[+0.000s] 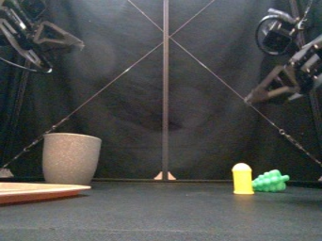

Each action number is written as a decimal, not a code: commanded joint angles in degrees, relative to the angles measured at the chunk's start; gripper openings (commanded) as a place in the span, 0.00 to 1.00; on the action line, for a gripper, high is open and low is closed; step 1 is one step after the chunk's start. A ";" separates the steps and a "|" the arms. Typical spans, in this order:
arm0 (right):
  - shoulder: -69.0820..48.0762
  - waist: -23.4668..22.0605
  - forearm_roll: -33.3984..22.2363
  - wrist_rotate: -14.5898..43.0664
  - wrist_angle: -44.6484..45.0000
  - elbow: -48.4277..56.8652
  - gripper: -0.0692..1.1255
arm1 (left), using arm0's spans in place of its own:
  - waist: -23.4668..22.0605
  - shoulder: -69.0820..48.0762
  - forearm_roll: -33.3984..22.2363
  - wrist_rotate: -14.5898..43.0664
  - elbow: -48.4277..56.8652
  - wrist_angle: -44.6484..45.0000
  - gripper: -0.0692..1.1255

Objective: Pick the yellow can then place it on the pink plate
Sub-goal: Pick the yellow can

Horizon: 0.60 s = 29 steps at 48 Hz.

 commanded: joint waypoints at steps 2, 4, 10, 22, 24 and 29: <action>5.27 -0.09 5.54 -0.18 -0.88 0.26 0.11 | -0.35 0.26 -2.11 0.18 -0.18 -0.26 0.07; 6.77 -0.09 6.59 -0.35 -0.97 0.18 0.13 | -0.26 0.26 -2.64 0.18 -0.18 -0.26 0.07; 10.55 -0.35 7.47 -0.44 -1.05 -0.53 0.26 | -0.26 0.26 -2.90 0.18 -0.18 -0.35 0.07; 15.29 -1.41 11.07 -0.26 -1.05 -0.70 0.71 | -0.26 0.26 -2.90 0.18 -0.70 -0.88 0.07; 15.73 -1.85 11.69 -0.26 -1.05 -0.62 0.78 | -0.26 0.26 -2.99 0.18 -0.88 -0.97 0.07; 16.88 -2.99 12.39 -0.26 -0.70 -0.88 0.89 | -0.09 0.26 -2.99 0.18 -1.32 -0.97 0.07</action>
